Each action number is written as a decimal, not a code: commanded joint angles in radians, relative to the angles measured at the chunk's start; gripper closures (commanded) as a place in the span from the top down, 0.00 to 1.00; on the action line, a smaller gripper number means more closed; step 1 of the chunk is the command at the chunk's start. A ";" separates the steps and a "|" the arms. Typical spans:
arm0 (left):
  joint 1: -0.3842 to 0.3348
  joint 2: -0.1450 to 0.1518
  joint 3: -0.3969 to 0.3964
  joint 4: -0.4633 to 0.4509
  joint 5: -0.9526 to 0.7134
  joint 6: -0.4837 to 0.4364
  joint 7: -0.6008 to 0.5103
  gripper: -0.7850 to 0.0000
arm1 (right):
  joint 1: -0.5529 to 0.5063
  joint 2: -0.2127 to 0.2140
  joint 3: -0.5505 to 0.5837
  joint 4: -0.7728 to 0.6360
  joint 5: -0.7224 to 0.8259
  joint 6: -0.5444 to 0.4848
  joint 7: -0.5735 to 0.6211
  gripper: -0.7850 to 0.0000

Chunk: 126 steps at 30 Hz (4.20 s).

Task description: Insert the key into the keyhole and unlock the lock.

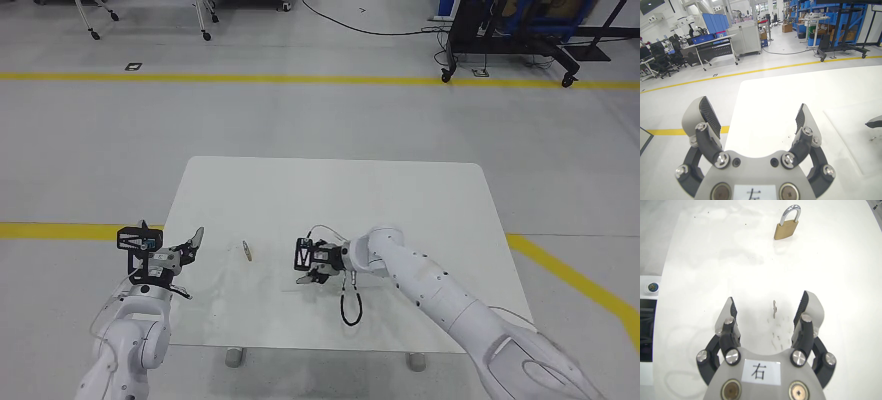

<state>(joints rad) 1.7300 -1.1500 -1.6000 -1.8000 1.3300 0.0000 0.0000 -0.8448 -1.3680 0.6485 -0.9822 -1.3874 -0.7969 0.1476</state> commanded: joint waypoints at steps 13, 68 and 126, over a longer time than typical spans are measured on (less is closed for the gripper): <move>0.000 0.000 0.000 0.000 0.000 0.000 0.000 1.00 | 0.031 -0.012 -0.013 0.046 -0.032 -0.026 -0.053 0.00; -0.405 -0.059 0.544 0.160 0.376 -0.257 -0.647 1.00 | -0.043 0.066 0.084 0.001 -0.217 -0.052 -0.392 0.00; -0.383 0.006 0.140 0.312 -1.494 -0.637 -0.985 1.00 | -0.088 0.025 -0.048 0.125 1.072 -0.215 -0.497 0.00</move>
<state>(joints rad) 1.3610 -1.1450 -1.4688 -1.5046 -0.1078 -0.6376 -0.9422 -0.9392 -1.3410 0.6138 -0.8547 -0.3899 -1.0123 -0.3879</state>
